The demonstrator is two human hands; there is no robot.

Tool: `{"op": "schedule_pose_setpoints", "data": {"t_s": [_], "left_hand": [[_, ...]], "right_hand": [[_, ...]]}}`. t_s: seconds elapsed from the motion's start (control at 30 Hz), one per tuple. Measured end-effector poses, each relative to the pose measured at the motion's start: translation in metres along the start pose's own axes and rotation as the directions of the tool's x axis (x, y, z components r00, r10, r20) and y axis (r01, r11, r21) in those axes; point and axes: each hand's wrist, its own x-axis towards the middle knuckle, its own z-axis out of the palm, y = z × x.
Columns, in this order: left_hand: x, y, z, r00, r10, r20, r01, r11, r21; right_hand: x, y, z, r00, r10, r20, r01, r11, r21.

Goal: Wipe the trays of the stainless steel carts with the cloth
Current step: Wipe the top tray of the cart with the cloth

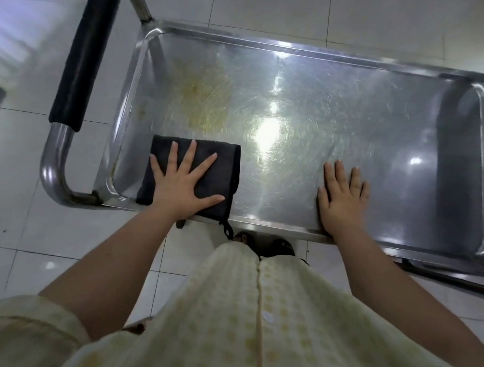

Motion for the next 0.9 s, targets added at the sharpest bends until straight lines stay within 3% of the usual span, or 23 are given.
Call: {"op": "schedule_pose_setpoints", "data": {"t_s": [0.13, 0.23, 0.3, 0.43, 0.57, 0.77, 0.9], "left_hand": [[0.005, 0.03, 0.001, 0.993, -0.112, -0.024, 0.107, 0.981, -0.161], [0.002, 0.072, 0.007, 0.971, -0.236, -0.035, 0.229, 0.963, -0.145], [-0.004, 0.101, 0.009, 0.975, -0.221, -0.026, 0.215, 0.966, -0.141], [-0.012, 0.132, 0.016, 0.995, -0.103, -0.012, 0.099, 0.981, -0.168], [-0.007, 0.084, 0.013, 0.996, -0.087, -0.014, 0.084, 0.988, -0.133], [-0.004, -0.04, 0.001, 0.942, -0.335, 0.008, 0.334, 0.934, -0.128], [0.007, 0.003, 0.0, 0.955, -0.297, -0.012, 0.292, 0.946, -0.141]], "right_hand": [[-0.001, -0.019, -0.007, 0.999, 0.042, -0.01, -0.04, 0.993, 0.108], [-0.005, -0.065, -0.001, 0.994, -0.108, -0.005, 0.109, 0.993, 0.036], [-0.01, -0.089, 0.01, 0.987, -0.16, 0.016, 0.16, 0.987, -0.025], [-0.009, -0.092, 0.023, 0.992, -0.125, 0.014, 0.126, 0.99, -0.07], [-0.009, -0.093, 0.025, 0.991, -0.129, -0.026, 0.128, 0.992, -0.021], [-0.01, -0.094, 0.026, 0.992, -0.122, -0.028, 0.122, 0.992, -0.016], [-0.009, -0.097, 0.027, 0.993, -0.116, -0.031, 0.115, 0.993, -0.023]]}}
